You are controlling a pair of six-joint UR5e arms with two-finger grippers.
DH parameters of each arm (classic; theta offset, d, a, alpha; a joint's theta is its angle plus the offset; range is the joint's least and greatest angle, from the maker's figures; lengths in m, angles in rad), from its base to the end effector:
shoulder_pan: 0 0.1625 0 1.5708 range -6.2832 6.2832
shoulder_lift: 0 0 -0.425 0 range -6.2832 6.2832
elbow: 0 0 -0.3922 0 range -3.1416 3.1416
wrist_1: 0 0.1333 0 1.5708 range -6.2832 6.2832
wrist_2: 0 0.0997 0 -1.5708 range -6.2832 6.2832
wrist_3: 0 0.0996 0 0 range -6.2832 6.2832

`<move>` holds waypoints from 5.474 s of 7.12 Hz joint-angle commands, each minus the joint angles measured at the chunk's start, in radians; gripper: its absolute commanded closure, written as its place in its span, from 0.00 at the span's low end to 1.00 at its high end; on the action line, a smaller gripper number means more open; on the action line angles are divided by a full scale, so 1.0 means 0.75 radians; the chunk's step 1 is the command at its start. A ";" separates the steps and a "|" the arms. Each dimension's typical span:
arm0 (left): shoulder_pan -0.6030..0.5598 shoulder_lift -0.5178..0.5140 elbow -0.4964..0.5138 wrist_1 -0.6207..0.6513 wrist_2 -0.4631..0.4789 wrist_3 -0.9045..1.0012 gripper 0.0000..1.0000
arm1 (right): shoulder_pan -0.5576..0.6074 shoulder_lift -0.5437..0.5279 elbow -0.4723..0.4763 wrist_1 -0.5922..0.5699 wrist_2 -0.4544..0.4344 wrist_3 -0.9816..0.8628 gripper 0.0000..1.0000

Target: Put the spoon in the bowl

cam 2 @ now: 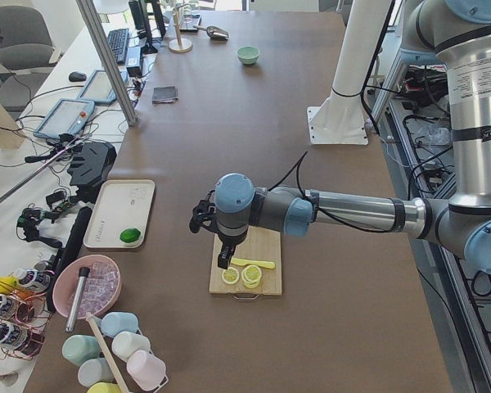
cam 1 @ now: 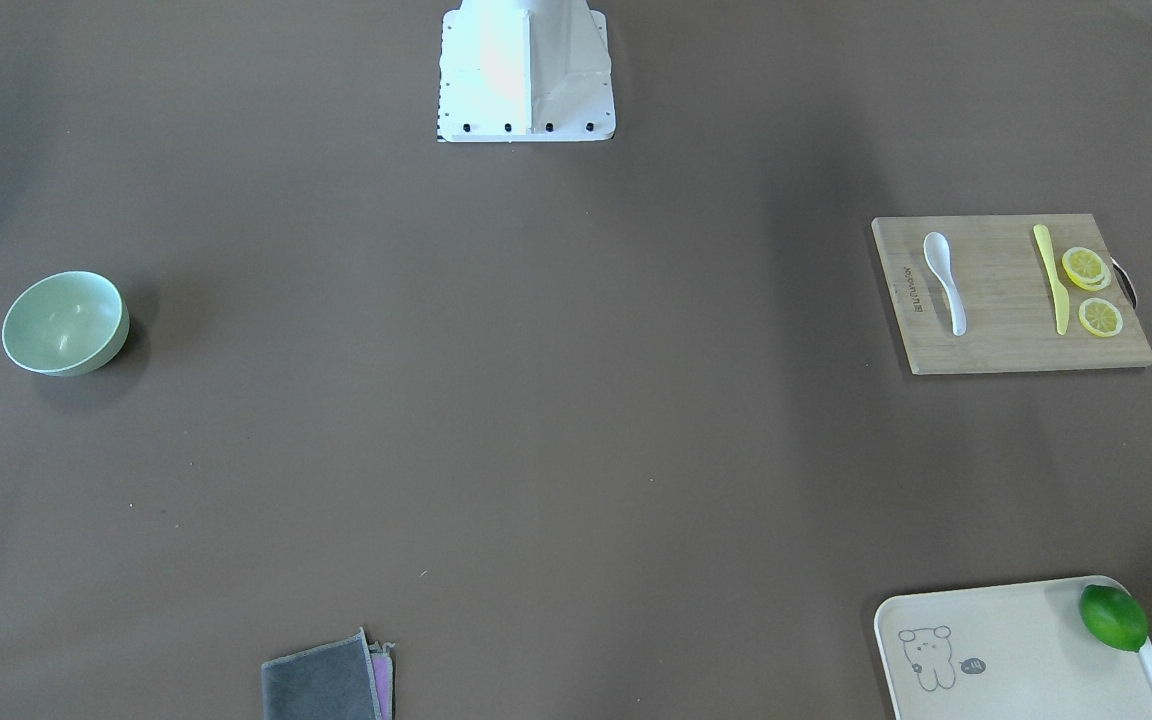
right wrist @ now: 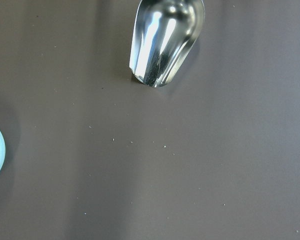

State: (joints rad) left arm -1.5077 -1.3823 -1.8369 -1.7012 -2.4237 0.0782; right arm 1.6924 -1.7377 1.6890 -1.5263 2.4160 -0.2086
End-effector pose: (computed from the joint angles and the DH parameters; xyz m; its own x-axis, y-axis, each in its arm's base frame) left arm -0.0315 -0.4253 0.5931 0.6399 0.2724 -0.7186 -0.1120 0.9581 0.2635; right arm 0.1094 -0.4103 0.6672 0.6691 -0.1238 0.7328 0.0177 0.9884 0.1508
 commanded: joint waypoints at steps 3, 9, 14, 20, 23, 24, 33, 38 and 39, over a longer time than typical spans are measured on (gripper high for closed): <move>0.002 0.010 0.007 -0.027 0.002 -0.004 0.02 | 0.006 0.008 0.006 0.000 0.000 0.002 0.00; 0.004 0.006 -0.040 -0.031 0.010 -0.008 0.02 | 0.006 -0.013 0.063 0.004 0.004 0.012 0.00; 0.004 0.043 -0.028 -0.053 0.008 -0.020 0.02 | 0.004 -0.080 0.139 0.004 0.059 0.026 0.00; 0.138 -0.012 0.036 -0.208 -0.043 -0.412 0.02 | -0.337 0.006 0.125 0.246 0.123 0.704 0.00; 0.255 -0.008 0.040 -0.333 0.020 -0.609 0.02 | -0.509 0.081 0.041 0.350 0.062 0.879 0.00; 0.266 -0.010 0.040 -0.335 0.025 -0.634 0.02 | -0.563 0.094 0.025 0.360 0.043 0.884 0.01; 0.264 -0.008 0.026 -0.386 0.072 -0.702 0.02 | -0.815 0.188 -0.180 0.591 -0.049 1.049 0.99; 0.449 -0.010 0.036 -0.544 0.118 -1.085 0.05 | -0.880 0.226 0.009 0.608 -0.004 1.352 1.00; 0.545 -0.012 0.038 -0.593 0.198 -1.206 0.07 | -0.953 0.277 0.043 0.609 -0.022 1.540 1.00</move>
State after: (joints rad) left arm -1.1826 -1.3883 -1.8109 -2.0985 -2.3322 -0.7083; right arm 1.0305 -1.5685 1.6774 -1.0687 2.4084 0.7902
